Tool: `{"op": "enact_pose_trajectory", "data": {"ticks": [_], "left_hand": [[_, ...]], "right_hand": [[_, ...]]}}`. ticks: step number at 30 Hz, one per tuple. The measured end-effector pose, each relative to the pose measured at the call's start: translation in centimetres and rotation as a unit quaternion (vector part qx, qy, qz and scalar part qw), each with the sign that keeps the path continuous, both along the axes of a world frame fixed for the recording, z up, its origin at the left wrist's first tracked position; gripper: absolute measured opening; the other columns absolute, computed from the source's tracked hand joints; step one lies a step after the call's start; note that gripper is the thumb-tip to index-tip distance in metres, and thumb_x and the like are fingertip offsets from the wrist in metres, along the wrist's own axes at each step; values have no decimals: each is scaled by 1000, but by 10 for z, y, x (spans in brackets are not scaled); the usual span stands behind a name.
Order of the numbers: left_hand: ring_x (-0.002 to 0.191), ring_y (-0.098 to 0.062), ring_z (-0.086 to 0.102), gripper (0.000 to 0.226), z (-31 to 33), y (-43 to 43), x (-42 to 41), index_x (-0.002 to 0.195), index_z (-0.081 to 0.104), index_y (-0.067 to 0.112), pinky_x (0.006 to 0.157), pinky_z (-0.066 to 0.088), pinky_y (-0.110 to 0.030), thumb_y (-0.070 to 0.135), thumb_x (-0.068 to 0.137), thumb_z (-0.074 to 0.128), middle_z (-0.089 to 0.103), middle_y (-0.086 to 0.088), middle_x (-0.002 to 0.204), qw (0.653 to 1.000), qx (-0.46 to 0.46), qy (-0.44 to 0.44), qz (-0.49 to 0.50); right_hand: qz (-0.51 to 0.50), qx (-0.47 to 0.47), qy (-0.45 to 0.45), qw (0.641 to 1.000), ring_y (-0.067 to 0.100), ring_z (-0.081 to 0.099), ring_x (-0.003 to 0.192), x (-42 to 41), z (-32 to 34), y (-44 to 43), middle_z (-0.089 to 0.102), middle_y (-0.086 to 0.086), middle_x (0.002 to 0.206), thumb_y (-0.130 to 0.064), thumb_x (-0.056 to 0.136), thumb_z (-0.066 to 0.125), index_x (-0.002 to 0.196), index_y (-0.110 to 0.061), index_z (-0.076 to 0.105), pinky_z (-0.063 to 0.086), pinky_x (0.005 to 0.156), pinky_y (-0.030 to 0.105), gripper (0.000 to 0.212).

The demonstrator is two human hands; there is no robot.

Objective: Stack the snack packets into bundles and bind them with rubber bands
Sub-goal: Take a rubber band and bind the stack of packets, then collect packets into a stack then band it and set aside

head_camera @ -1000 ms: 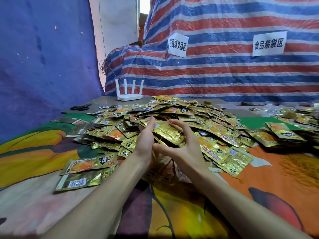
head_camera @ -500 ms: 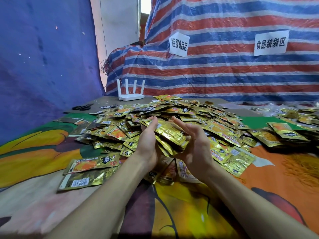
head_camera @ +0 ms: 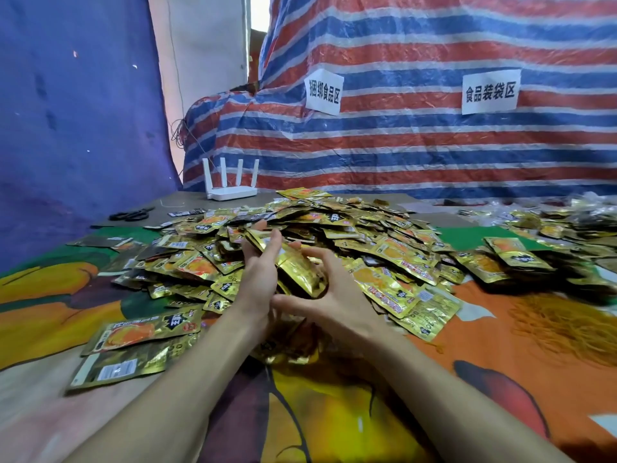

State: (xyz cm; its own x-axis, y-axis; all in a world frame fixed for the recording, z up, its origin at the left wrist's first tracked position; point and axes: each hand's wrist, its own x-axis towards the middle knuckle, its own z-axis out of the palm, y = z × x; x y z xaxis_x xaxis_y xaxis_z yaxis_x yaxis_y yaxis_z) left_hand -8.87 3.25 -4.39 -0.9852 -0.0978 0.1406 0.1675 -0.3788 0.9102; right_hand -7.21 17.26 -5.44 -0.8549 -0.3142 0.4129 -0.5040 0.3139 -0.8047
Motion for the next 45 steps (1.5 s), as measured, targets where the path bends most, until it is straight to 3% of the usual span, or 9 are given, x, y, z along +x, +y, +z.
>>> {"op": "enact_pose_trajectory", "data": {"ticks": [3, 10, 14, 20, 26, 30, 35, 40, 45], "left_hand": [[97, -21, 74, 31, -2, 2, 6, 125, 50, 53, 80, 61, -38, 38, 99, 57, 74, -2, 105, 992, -74, 94, 34], [103, -23, 71, 81, -6, 22, 18, 144, 26, 49, 87, 58, -35, 35, 76, 69, 72, -9, 113, 973, -160, 165, -6], [108, 8, 58, 92, -5, 25, 22, 151, 17, 49, 80, 48, -24, 52, 75, 68, 48, 18, 131, 965, -217, 144, -1], [103, 10, 61, 59, -12, 28, 24, 133, 43, 39, 83, 53, -30, 46, 79, 66, 53, 17, 128, 940, -295, 169, 22], [97, 6, 58, 28, -19, 23, 17, 114, 57, 43, 70, 48, -26, 26, 95, 67, 62, 13, 108, 909, -370, 172, 80], [94, 4, 57, 22, -19, 22, 17, 104, 62, 40, 66, 41, -16, 21, 95, 67, 61, 12, 106, 898, -391, 187, 82], [92, 1, 58, 15, -17, 19, 17, 100, 66, 27, 67, 41, -7, 14, 93, 69, 63, 11, 103, 873, -439, 201, 74], [91, -3, 58, 11, -16, 16, 21, 95, 68, 23, 71, 43, -12, 13, 92, 70, 63, 7, 99, 859, -468, 201, 55], [89, -3, 59, 10, -16, 14, 22, 92, 68, 21, 69, 44, -14, 11, 92, 69, 64, 6, 98, 855, -475, 199, 55]], "right_hand": [[1, 68, -5, 998, 6, 60, 115, -1, 6, 4, 59, -8, 130, -48, 70, 89, 143, -31, 40, 52, 99, 31, 89], [-53, 130, 82, 987, 1, 61, 62, 2, 26, 32, 63, -10, 79, -33, 72, 81, 121, -27, 49, 47, 54, 18, 58], [-119, 131, 60, 982, -2, 60, 56, -10, 50, 72, 62, -9, 80, -36, 72, 85, 121, -25, 55, 43, 47, 15, 58], [-347, 200, -4, 916, 11, 54, 70, -53, 73, 154, 55, 1, 84, -34, 74, 86, 137, -5, 33, 42, 51, 27, 87], [-471, 353, -63, 806, 36, 60, 106, -73, 37, 198, 62, 17, 114, -19, 86, 65, 127, -4, 48, 51, 78, 39, 47], [-501, 418, -122, 748, 41, 49, 123, -73, 18, 194, 50, 24, 134, -28, 89, 62, 130, -8, 51, 43, 96, 45, 47], [-481, 444, -89, 751, 39, 51, 118, -62, 38, 186, 60, 20, 123, -43, 85, 67, 105, -9, 61, 43, 96, 45, 40], [-220, 391, -105, 887, 9, 68, 66, -34, 72, 163, 74, -4, 72, -37, 76, 85, 77, -19, 78, 49, 52, 23, 20], [-42, 519, -285, 805, 10, 72, 70, -8, 75, 137, 77, -4, 78, -39, 74, 88, 90, -15, 81, 56, 61, 24, 29]]}}
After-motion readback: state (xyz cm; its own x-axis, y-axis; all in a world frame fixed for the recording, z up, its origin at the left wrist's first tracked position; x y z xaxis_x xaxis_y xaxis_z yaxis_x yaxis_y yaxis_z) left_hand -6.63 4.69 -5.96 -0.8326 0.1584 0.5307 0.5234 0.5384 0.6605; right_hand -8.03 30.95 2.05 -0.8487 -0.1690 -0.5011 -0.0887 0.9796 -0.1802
